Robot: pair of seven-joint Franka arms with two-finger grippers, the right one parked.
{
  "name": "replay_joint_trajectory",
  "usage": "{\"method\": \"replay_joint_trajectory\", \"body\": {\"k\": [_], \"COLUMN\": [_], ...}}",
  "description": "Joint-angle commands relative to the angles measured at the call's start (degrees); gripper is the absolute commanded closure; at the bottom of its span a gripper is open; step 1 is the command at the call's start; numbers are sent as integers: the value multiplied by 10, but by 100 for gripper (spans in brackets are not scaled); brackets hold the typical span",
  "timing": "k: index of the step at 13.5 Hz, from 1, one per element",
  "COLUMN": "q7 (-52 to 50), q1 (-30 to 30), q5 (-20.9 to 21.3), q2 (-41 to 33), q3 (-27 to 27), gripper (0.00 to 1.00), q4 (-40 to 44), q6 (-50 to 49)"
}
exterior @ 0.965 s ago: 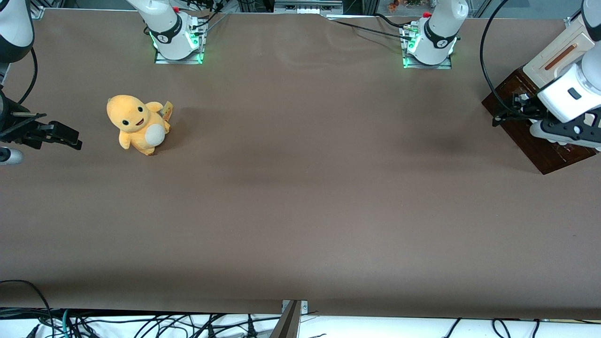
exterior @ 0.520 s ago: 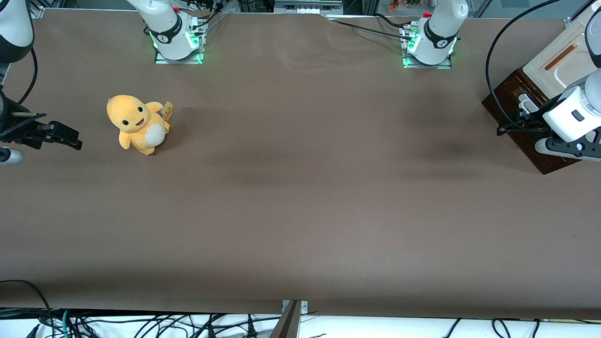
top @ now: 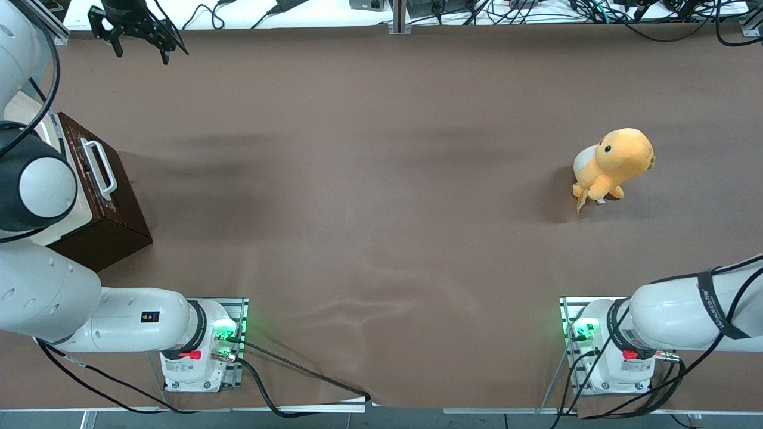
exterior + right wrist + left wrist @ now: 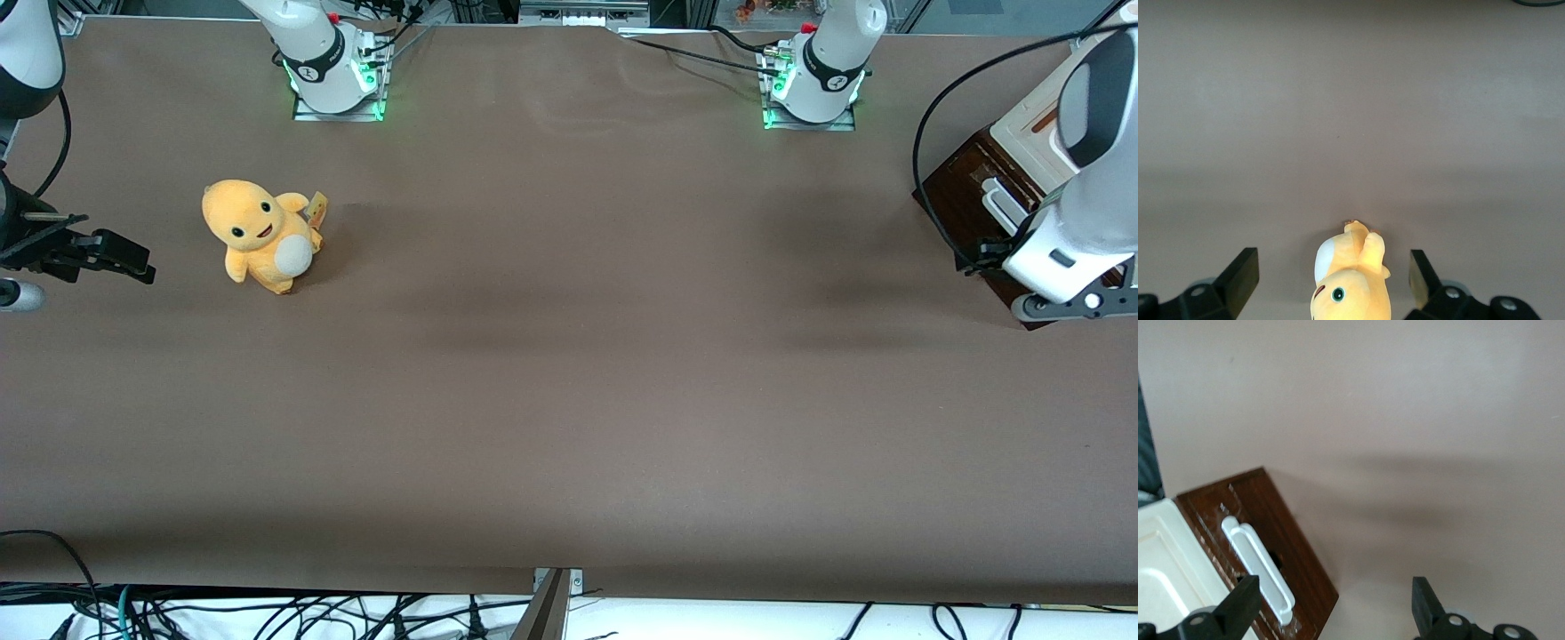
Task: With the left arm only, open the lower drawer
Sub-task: 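Move the open left gripper toward the wooden cabinet's lower drawer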
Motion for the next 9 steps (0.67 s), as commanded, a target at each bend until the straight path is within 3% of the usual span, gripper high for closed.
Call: {"method": "replay_joint_trajectory", "body": {"k": [1,2,5,9], "q7": [-68,-91,-192,-298], "q1": [-21,-34,-67,-135], "q5": [74,99,111,190], "q2": [28,38,73,142], "q3": [-10,-11,-11,-13], "gripper": [0,0,0,0], "q4": [7,7,6,5], "q6": [-44,-71,-126,-196]}}
